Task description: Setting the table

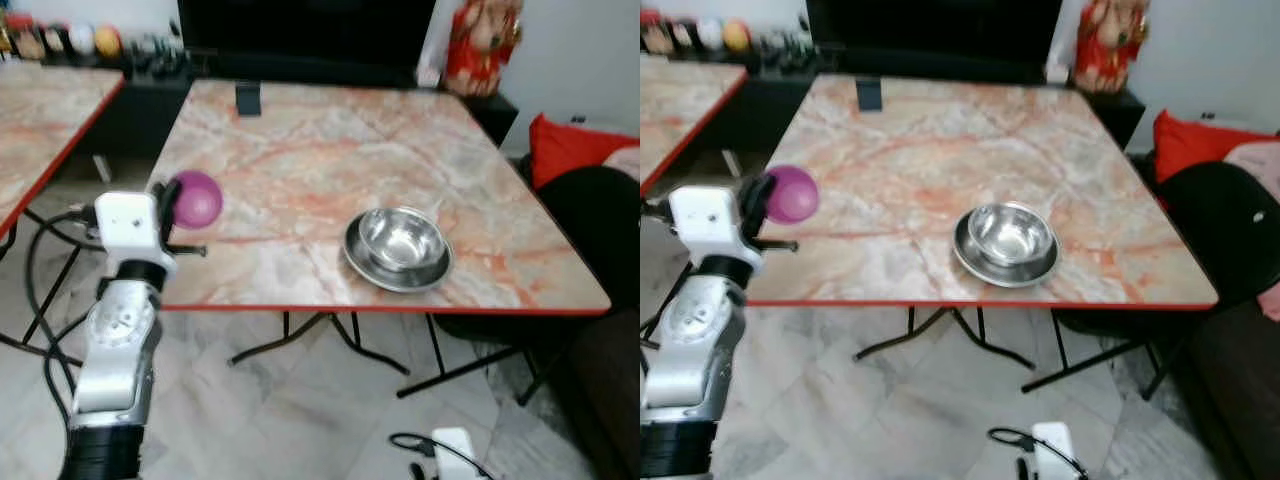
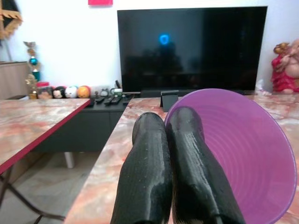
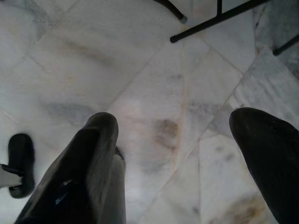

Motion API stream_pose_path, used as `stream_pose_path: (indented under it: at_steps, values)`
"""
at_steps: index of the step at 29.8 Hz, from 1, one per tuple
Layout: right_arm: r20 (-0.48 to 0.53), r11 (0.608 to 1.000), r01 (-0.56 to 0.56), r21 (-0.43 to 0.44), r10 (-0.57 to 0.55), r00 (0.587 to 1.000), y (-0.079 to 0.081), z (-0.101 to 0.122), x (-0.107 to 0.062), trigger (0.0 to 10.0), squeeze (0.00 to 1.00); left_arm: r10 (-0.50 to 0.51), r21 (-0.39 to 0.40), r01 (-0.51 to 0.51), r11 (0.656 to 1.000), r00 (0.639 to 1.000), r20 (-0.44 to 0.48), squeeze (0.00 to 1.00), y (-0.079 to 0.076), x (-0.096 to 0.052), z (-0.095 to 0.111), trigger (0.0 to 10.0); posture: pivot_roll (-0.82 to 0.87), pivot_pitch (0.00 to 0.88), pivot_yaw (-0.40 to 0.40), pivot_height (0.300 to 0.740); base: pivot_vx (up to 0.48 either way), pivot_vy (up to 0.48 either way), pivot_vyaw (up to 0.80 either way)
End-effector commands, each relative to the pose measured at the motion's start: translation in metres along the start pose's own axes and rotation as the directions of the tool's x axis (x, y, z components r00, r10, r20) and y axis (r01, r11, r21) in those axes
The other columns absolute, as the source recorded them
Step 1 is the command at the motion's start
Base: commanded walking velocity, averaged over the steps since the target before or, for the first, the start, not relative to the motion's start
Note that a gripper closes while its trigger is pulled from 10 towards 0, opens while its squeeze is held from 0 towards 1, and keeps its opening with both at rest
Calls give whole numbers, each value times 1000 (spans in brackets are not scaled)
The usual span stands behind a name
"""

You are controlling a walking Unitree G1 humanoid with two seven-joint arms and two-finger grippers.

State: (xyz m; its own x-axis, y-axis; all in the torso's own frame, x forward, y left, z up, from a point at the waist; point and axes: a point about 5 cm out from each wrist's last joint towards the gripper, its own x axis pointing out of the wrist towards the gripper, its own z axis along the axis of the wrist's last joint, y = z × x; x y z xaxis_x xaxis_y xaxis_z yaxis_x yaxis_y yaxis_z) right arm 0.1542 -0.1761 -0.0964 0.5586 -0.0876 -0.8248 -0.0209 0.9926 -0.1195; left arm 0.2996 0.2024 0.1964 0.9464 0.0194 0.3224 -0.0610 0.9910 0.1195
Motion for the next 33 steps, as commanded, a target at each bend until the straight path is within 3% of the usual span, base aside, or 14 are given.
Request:
stream_pose_path:
  at_steps: [1,10,33]
  values:
    - [0,1000,26,-9,-26,1000,-11,-1,0,10000,0,-29,-5,30,1000,999,19,0,-8,3,3,10000,-7,0,-64,740,0,-420,569]
    - [-1,999,33,11,-33,999,-13,-1,0,10000,0,-107,35,108,994,994,-32,0,-10,1,-4,10000,-7,0,-72,740,0,-166,0]
    - [-16,999,36,10,-36,999,-14,-1,0,10000,0,-159,-23,158,987,987,-29,0,-13,3,-2,10000,-7,0,-80,740,0,0,-53]
